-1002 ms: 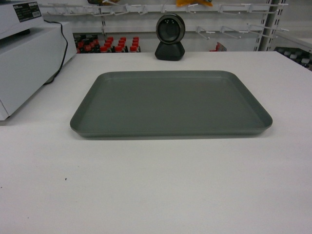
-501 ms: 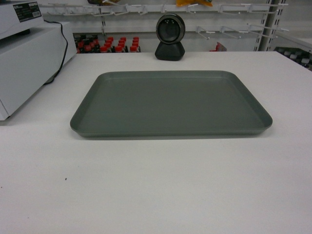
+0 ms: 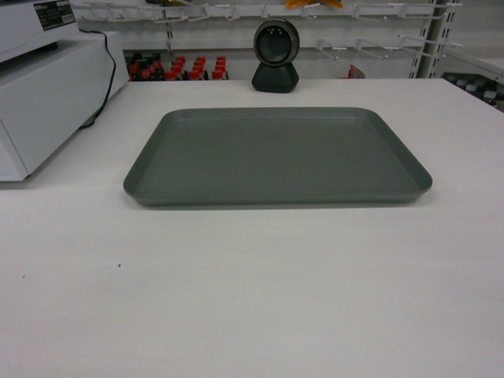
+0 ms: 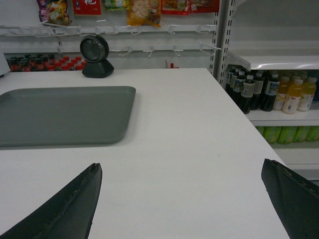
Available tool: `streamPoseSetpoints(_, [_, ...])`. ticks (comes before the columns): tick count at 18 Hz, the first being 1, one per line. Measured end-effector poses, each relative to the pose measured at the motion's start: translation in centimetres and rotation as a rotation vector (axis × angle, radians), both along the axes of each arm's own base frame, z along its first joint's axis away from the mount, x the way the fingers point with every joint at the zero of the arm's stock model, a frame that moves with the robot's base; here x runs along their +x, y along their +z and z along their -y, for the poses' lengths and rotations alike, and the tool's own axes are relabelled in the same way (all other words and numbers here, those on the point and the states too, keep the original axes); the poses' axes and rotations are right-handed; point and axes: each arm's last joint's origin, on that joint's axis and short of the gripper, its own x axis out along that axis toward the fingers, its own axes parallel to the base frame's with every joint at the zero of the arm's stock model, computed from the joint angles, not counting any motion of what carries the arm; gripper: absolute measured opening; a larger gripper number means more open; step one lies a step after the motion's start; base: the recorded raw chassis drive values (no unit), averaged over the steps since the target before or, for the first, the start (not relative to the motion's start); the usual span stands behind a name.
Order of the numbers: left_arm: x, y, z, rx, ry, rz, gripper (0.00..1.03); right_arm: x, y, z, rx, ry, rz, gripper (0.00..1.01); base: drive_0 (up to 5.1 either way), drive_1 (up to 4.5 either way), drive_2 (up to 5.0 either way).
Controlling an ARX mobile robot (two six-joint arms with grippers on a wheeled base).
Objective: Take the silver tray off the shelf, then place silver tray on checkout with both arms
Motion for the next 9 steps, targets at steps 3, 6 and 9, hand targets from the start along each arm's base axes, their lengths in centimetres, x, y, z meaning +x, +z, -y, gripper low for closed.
streamPoseSetpoints(3, [0.0, 0.02, 0.0, 0.0, 0.0, 0.002, 0.98, 0.0, 0.0, 0.0, 0.0, 0.0, 0.001, 0.98, 0.0, 0.0, 0.0])
streamPoseSetpoints(6, [0.0, 0.01, 0.0, 0.0, -0.001, 0.002, 0.98, 0.0, -0.01, 0.0, 0.0, 0.0, 0.0, 0.98, 0.0, 0.0, 0.0])
streamPoseSetpoints(9, [0.0, 0.07, 0.0, 0.0, 0.0, 0.007, 0.98, 0.0, 0.06, 0.0, 0.0, 0.0, 0.006, 0.98, 0.0, 0.0, 0.0])
